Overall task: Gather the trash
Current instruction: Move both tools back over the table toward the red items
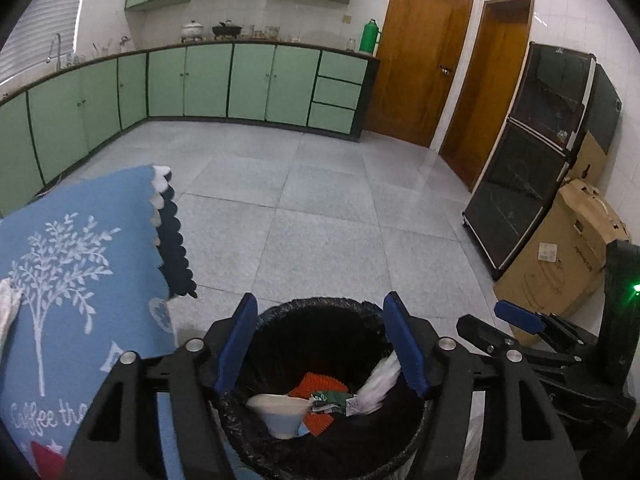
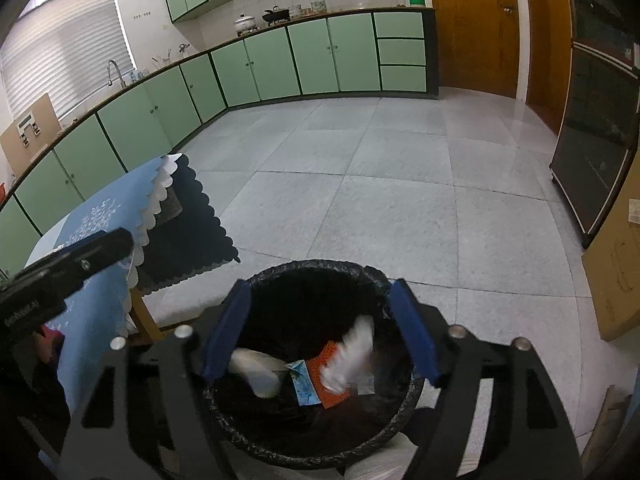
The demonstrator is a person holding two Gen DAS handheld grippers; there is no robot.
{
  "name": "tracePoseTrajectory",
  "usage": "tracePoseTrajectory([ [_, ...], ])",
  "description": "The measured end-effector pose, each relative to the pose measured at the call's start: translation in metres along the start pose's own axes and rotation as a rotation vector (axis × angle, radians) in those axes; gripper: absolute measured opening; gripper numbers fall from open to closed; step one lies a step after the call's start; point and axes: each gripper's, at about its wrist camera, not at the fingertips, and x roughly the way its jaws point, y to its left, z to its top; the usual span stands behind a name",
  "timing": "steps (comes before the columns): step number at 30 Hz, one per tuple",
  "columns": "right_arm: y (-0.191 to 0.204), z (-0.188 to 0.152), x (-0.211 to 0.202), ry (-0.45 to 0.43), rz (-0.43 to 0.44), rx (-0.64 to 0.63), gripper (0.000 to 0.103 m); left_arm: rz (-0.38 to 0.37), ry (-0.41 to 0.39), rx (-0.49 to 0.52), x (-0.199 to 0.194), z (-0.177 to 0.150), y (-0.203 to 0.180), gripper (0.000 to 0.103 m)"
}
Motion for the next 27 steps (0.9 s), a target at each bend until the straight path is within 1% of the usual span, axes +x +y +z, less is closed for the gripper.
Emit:
tracePoseTrajectory([
  [4, 0.003, 0.001, -0.007, -0.012, -0.005, 0.011, 0.082, 0.018, -0.025, -0.007, -0.013, 0.003, 0.006, 0.068],
  [5, 0.005, 0.003, -0.010, -0.017, -0.003, 0.012, 0.086, 0.025, -0.033, -0.005, -0.018, 0.004, 0.007, 0.069],
  [7, 0.008, 0.006, -0.016, -0.028, -0.002, 0.013, 0.091, 0.056, -0.057, 0.006, -0.033, 0.006, 0.011, 0.073],
  [10, 0.017, 0.010, -0.029, -0.047, 0.011, 0.012, 0.095, 0.087, -0.085, 0.014, -0.055, 0.006, 0.018, 0.079],
  [12, 0.027, 0.012, -0.038, -0.067, 0.020, 0.005, 0.095, 0.124, -0.108, 0.015, -0.075, 0.006, 0.026, 0.083],
  [15, 0.043, 0.016, -0.051, -0.091, 0.049, -0.010, 0.096, 0.185, -0.137, 0.000, -0.106, 0.000, 0.041, 0.083],
  [19, 0.067, 0.018, -0.063, -0.118, 0.092, -0.041, 0.096, 0.271, -0.155, -0.016, -0.140, -0.013, 0.060, 0.084],
  [22, 0.092, 0.015, -0.068, -0.136, 0.138, -0.081, 0.096, 0.322, -0.158, -0.042, -0.162, -0.022, 0.074, 0.084],
  [27, 0.128, 0.008, -0.076, -0.155, 0.222, -0.102, 0.096, 0.415, -0.181, -0.081, -0.204, -0.046, 0.100, 0.084],
])
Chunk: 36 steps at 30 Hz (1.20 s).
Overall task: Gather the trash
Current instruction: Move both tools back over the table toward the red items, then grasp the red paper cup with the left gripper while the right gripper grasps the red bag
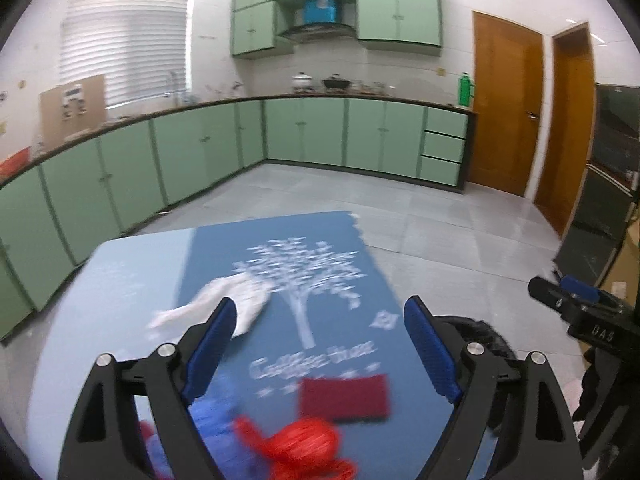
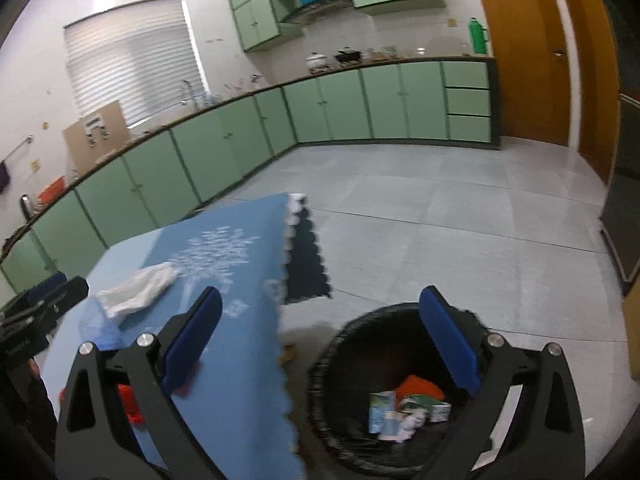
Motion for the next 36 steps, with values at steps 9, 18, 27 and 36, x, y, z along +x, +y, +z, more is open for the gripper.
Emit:
tracePoseTrajectory([
  [9, 0.064, -0.020, -0.005, -0.002, 0.042, -0.092, 0.096, 0.109, 0.029, -0.050, -0.048, -0.051, 0.048, 0.084],
  [18, 0.100, -0.058, -0.013, 0.045, 0.085, -0.138, 0.096, 0.103, 0.062, -0.064, -0.074, -0.100, 0.065, 0.087],
  [27, 0.108, -0.091, -0.018, 0.076, 0.085, -0.159, 0.096, 0.093, 0.106, -0.054, -0.072, -0.131, 0.063, 0.088],
  [36, 0.111, -0.100, -0.016, 0.091, 0.087, -0.187, 0.096, 0.093, 0.137, -0.060, -0.055, -0.138, 0.065, 0.089],
])
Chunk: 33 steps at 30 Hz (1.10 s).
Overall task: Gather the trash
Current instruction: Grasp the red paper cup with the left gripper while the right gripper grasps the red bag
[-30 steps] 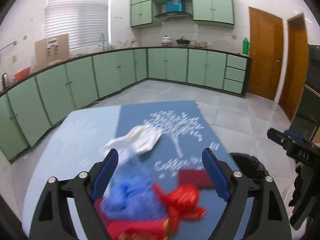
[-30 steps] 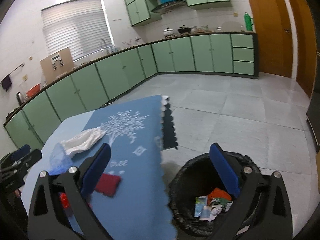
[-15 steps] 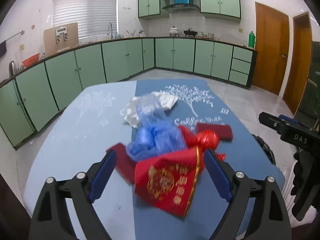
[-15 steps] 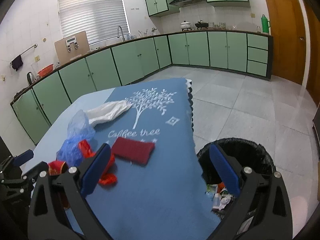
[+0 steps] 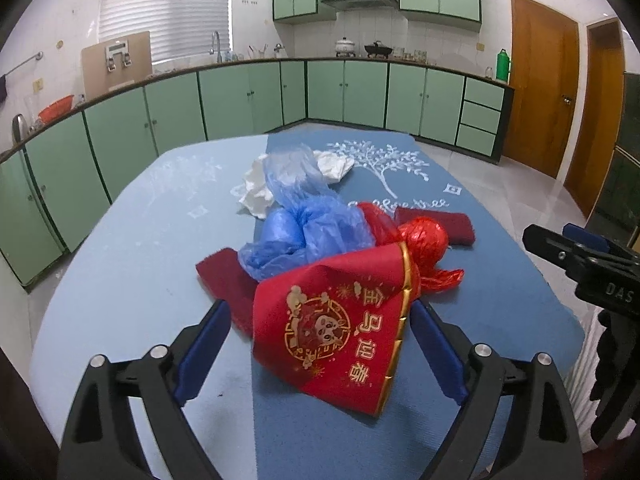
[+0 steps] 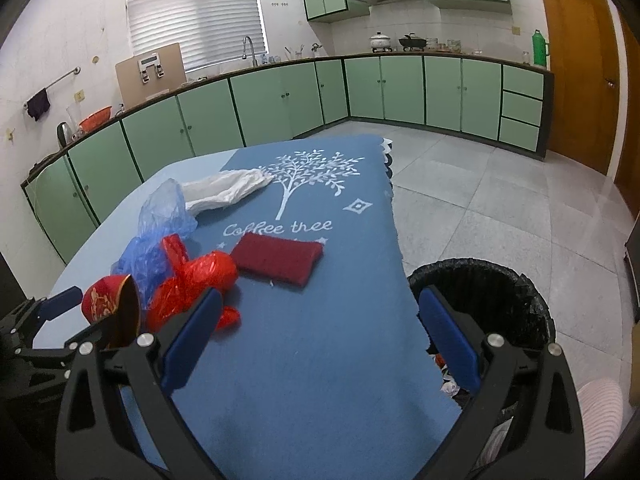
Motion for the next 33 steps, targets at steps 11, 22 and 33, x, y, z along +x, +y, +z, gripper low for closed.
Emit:
tracePoseTrajectory([
  [11, 0.004, -0.002, 0.005, 0.020, -0.006, -0.024, 0.096, -0.038, 0.023, 0.014, 0.006, -0.004, -0.004, 0.080],
  [22, 0.002, -0.001, 0.008, 0.016, -0.006, -0.026, 0.096, -0.044, -0.026, 0.016, -0.011, 0.004, -0.008, 0.074],
  [33, 0.024, 0.011, 0.015, -0.013, 0.080, -0.046, 0.096, 0.013, -0.115, -0.029, -0.034, 0.020, 0.012, 0.069],
])
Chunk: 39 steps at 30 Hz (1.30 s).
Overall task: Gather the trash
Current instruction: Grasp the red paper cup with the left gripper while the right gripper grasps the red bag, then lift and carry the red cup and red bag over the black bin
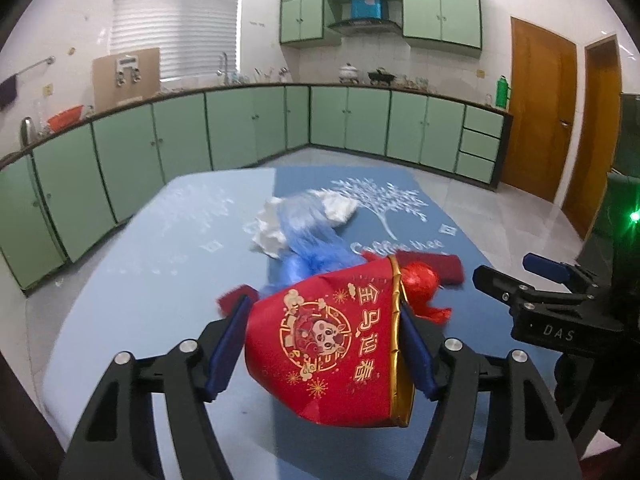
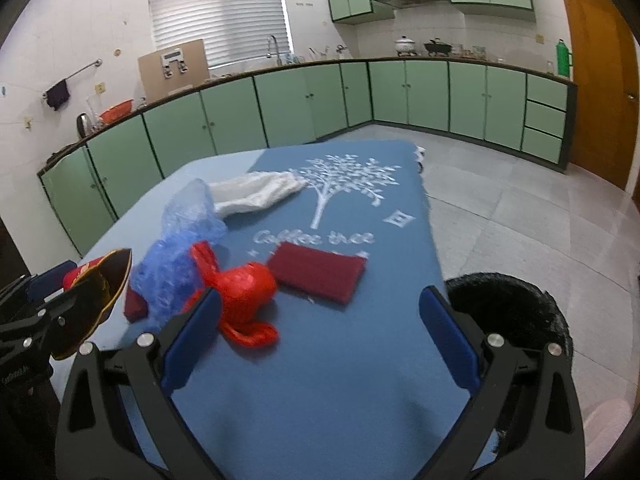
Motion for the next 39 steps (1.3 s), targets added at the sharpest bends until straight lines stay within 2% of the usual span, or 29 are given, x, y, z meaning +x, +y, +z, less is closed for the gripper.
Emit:
tracePoseTrajectory([
  [6, 0.020, 0.002, 0.018, 0.022, 0.044, -0.014, 0.095, 0.042, 0.006, -0.024, 0.005, -0.003, 0.015, 0.069],
  [10, 0.033, 0.002, 0.032, 0.058, 0.067, -0.043, 0.081, 0.055, 0.013, -0.040, 0.009, -0.004, 0.023, 0.069],
  [13, 0.037, 0.000, 0.039, 0.080, 0.067, -0.053, 0.078, 0.056, 0.012, -0.050, 0.009, -0.005, 0.027, 0.069],
  [18, 0.038, -0.003, 0.048, 0.124, 0.095, -0.062, 0.053, 0.055, 0.008, -0.056, 0.009, -0.004, 0.028, 0.069],
  [20, 0.039, -0.004, 0.050, 0.142, 0.124, -0.069, 0.036, 0.054, 0.007, -0.057, 0.010, -0.004, 0.029, 0.069],
  [22, 0.040, -0.004, 0.047, 0.136, 0.137, -0.080, 0.033, 0.052, 0.005, -0.058, 0.009, -0.004, 0.029, 0.069],
  [39, 0.027, 0.022, 0.007, 0.036, 0.106, -0.074, 0.029, 0.034, -0.039, -0.045, 0.005, 0.013, 0.020, 0.068],
])
